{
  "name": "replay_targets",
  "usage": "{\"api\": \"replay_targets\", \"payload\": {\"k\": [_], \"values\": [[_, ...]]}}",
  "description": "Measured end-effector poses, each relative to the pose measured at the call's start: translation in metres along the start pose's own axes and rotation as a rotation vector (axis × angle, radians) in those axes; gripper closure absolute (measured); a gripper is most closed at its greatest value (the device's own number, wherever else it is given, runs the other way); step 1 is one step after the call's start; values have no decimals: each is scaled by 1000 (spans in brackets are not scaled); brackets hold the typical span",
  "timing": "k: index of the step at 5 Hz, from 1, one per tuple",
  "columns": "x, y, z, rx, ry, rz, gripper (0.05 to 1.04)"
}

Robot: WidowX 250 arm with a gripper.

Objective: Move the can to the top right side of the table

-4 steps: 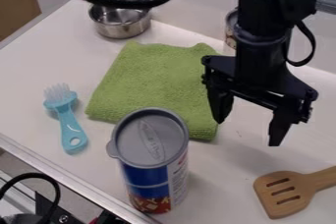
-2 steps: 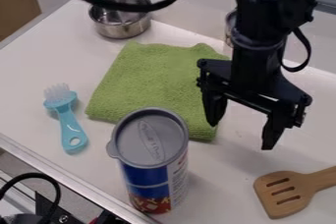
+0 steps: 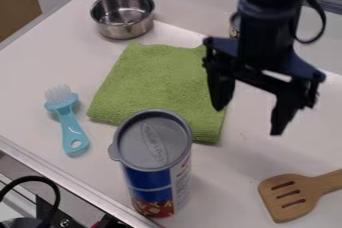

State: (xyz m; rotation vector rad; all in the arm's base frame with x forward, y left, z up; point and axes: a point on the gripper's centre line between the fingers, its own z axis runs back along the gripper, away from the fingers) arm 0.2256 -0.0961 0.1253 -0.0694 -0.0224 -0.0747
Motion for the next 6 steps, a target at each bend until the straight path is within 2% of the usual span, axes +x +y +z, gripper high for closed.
{"api": "replay_targets", "payload": {"k": [1, 2, 3, 5, 6], "values": [[-13, 15, 16, -16, -7, -29, 87], [-37, 29, 34, -30, -58, -53, 87], [-57, 38, 42, -62, -24, -67, 87], [-88, 48, 38, -28, 107, -99, 87], [-102, 51, 36, -30, 118, -112, 87]]}}
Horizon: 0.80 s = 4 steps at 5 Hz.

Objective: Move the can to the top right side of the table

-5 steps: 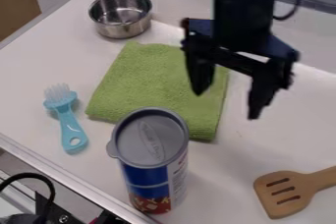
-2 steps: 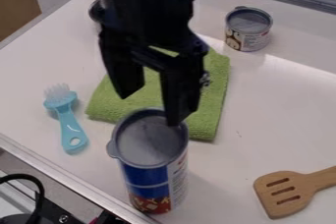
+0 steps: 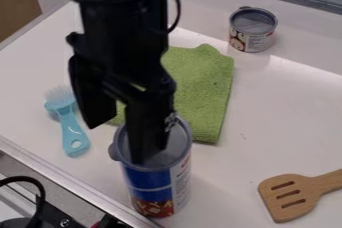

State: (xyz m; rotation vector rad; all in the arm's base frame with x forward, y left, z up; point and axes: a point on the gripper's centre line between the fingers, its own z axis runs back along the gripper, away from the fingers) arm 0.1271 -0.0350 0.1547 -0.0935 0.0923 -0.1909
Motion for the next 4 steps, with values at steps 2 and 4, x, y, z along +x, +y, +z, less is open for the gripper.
{"api": "replay_targets", "payload": {"k": [2, 4], "values": [[-19, 8, -16, 33, -8, 20, 87], [-15, 7, -44, 81, -23, 53, 87]]}}
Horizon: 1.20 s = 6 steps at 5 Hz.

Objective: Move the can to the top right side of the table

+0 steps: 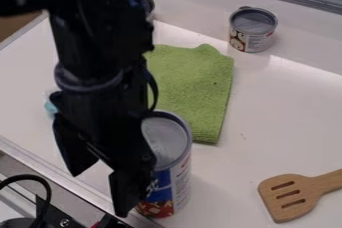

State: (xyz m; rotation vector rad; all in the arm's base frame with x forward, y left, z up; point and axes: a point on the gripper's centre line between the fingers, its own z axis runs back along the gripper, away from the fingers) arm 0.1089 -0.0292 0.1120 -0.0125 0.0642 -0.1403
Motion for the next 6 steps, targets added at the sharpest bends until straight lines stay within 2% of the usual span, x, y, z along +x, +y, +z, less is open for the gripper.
{"api": "replay_targets", "payload": {"k": [2, 3, 4, 5, 6], "values": [[13, -1, -11, -9, -30, -54, 87], [23, -1, -16, -37, -46, -115, 87], [32, -4, -16, -62, -99, -181, 87], [39, -8, -16, -83, -150, -195, 87], [39, -9, -18, -95, -161, -239, 87]]}}
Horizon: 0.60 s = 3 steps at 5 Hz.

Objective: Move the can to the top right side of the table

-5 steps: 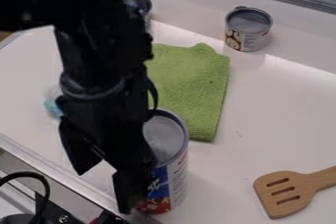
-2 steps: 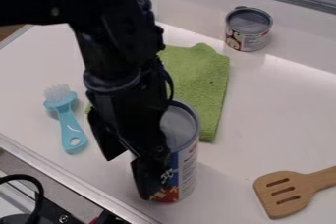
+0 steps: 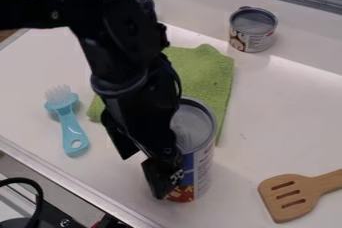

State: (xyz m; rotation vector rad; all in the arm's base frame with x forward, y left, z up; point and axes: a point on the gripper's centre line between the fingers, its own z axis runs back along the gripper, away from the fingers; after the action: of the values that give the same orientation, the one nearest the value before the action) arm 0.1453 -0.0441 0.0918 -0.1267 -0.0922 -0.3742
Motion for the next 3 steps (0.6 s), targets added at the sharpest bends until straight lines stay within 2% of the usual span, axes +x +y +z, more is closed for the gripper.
{"api": "replay_targets", "payload": {"k": [1, 2, 3], "values": [[1, -4, -2, -29, 5, -54, 86], [6, -8, -4, -35, -9, -88, 86], [14, -12, -5, -61, -43, -100, 86]]}}
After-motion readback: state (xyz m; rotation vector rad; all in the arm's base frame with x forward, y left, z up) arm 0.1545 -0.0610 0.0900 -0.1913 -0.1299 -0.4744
